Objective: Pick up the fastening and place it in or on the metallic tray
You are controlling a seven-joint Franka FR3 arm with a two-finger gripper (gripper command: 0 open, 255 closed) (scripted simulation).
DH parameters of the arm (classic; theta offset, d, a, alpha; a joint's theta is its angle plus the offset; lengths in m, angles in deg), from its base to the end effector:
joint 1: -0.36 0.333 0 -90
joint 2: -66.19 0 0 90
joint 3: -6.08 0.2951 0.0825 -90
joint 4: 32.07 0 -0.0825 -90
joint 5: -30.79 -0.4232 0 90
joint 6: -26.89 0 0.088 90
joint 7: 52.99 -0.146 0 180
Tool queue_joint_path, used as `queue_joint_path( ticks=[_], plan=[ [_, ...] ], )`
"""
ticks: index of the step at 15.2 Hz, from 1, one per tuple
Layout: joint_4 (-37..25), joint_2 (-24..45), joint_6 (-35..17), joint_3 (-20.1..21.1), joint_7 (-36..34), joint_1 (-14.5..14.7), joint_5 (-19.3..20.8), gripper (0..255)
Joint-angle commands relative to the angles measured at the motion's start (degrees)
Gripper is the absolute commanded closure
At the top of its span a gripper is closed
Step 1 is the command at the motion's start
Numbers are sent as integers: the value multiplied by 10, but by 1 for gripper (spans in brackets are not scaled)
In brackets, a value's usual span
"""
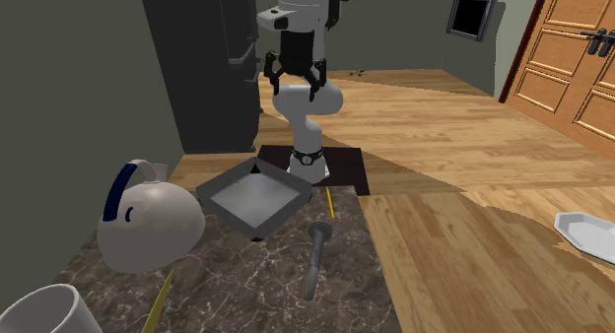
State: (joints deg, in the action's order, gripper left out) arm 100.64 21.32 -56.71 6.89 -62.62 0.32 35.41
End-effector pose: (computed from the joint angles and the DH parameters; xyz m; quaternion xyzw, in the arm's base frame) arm 0.3471 -0.0071 0.5472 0.9949 -0.0823 -0.0328 0.0483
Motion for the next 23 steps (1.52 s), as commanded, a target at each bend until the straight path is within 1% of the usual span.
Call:
queue_joint_path(
  ticks=[1, 6, 12, 18, 23],
  plan=[
    [0, 0, 0, 0, 0, 0, 0, 0],
    [-12, 88, -85, -9, 1, 5, -17, 0],
    [-53, 204, -171, -17, 9, 13, -41, 0],
    [-120, 326, -236, -23, 24, 20, -70, 0],
    [-198, 430, -271, -25, 38, 24, -98, 0]
  ],
)
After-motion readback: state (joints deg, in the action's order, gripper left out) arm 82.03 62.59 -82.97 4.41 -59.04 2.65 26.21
